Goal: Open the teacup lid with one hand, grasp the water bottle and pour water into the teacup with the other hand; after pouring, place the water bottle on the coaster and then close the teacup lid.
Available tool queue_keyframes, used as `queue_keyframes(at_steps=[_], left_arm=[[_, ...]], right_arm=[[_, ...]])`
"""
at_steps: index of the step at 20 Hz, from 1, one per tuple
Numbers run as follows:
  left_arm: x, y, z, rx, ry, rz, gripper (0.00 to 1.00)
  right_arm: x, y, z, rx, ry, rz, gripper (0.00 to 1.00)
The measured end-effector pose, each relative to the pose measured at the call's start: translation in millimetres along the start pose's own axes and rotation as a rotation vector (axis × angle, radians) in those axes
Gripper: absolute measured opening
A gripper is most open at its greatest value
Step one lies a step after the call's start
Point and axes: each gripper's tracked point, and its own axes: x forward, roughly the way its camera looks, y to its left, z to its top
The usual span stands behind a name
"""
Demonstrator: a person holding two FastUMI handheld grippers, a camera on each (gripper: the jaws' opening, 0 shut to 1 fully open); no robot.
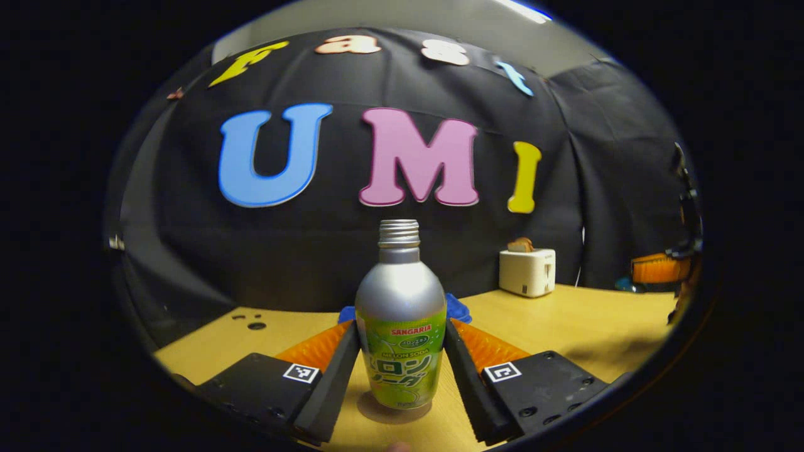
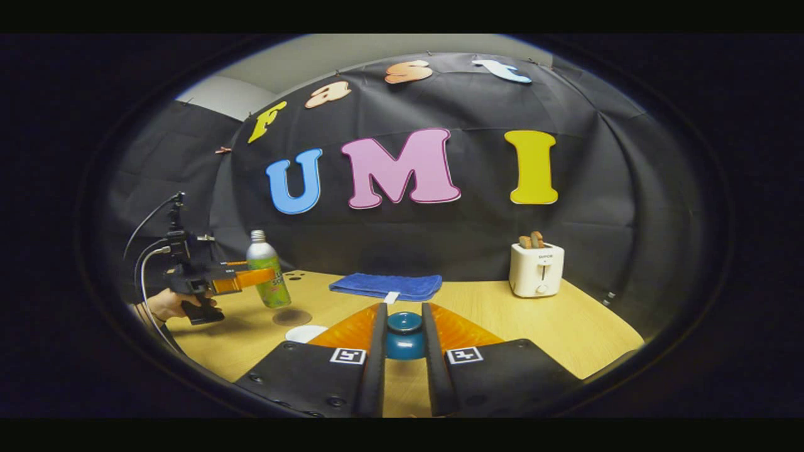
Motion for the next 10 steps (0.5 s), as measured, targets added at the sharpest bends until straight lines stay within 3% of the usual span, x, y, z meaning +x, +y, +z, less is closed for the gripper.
queue_keyframes(at_steps=[2,3,5,6,7,10], left_arm=[[3,-2,-8,-0.013,0.039,0.031,0.80],[3,-4,-9,-0.037,0.045,0.034,0.80],[6,-4,-16,-0.077,0.040,0.033,0.81],[6,-4,-18,-0.082,0.042,0.033,0.81],[8,-3,-22,-0.081,0.046,0.034,0.81],[13,-7,-31,-0.068,0.074,0.027,0.81]], right_arm=[[0,-2,0,0.002,0.000,-0.003,0.27],[0,-2,-1,0.003,0.001,-0.004,0.32],[1,-2,-3,0.003,0.005,-0.005,0.32],[2,-2,-3,0.002,0.007,-0.006,0.27],[2,-2,-4,0.001,0.009,-0.005,0.31],[4,-1,-6,0.002,0.015,-0.003,0.32]])
